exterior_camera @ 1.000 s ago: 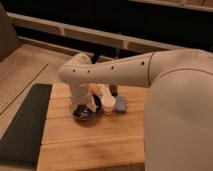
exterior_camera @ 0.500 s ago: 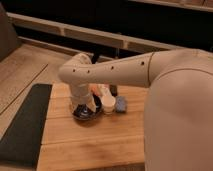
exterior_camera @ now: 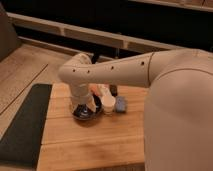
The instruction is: Place the bottle in the ceramic bowl
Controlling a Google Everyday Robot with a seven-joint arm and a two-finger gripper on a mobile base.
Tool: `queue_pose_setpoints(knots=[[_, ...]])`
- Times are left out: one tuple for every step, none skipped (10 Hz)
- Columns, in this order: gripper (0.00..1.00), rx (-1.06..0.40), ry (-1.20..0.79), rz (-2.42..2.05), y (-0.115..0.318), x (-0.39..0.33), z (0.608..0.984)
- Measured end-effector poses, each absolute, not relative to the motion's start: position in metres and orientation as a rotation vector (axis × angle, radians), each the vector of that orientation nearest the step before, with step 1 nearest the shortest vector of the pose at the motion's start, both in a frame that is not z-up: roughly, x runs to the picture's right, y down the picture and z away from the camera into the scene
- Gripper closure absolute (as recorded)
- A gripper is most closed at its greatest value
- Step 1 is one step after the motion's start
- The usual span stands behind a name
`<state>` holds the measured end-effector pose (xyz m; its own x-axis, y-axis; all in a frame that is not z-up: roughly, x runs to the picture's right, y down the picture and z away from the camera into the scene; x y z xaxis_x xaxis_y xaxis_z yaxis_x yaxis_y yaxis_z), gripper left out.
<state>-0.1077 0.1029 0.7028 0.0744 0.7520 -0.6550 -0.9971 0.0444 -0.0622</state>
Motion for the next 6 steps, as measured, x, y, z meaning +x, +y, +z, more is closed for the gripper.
queue_pose_setpoints(knots=[[0.35,-0.583,0.519,1.432,0.101,-0.107,0.703],[0.35,-0.549,0.491,1.437,0.09,-0.102,0.707],[0.35,-0.513,0.451,1.437,0.076,-0.095,0.711],[0.35,-0.46,0.363,1.423,0.051,-0.089,0.716],[0.35,-0.41,0.272,1.395,0.026,-0.084,0.717],[0.35,-0.361,0.172,1.369,-0.002,-0.078,0.714]])
